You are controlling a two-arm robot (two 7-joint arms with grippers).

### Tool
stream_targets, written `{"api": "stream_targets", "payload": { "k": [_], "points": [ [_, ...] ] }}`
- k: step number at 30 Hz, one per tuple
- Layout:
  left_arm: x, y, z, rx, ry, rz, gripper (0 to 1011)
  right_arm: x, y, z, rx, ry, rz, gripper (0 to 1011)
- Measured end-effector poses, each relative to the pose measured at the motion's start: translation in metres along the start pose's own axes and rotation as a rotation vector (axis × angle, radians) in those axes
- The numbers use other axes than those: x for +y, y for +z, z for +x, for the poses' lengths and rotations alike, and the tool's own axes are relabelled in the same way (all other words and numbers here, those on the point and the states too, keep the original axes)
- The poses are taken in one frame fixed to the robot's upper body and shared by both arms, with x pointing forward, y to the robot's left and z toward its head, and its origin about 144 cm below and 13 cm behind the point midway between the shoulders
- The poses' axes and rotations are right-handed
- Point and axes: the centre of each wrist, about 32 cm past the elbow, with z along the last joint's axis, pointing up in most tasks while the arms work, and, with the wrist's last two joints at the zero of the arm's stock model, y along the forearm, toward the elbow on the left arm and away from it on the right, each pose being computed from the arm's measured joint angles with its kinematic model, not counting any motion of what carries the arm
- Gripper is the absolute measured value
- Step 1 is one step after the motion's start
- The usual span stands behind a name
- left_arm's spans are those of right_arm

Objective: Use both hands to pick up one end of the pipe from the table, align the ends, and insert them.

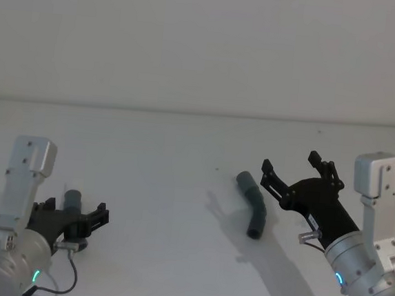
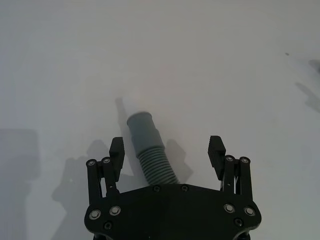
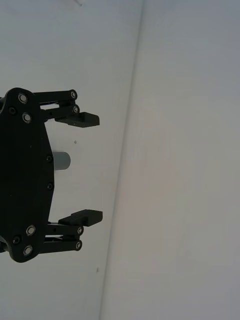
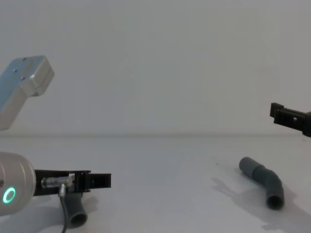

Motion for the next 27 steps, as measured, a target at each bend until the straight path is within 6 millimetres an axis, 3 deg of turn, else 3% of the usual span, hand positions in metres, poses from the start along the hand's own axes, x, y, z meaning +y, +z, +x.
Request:
{"api": "stream_targets", "payload": {
  "k": [27],
  "points": [
    [-0.014,-0.003,-0.001,0.022,-0.009,0.021,1002,0.0,0.0,0.0,0.0,0.0,0.0,1002]
  ]
}}
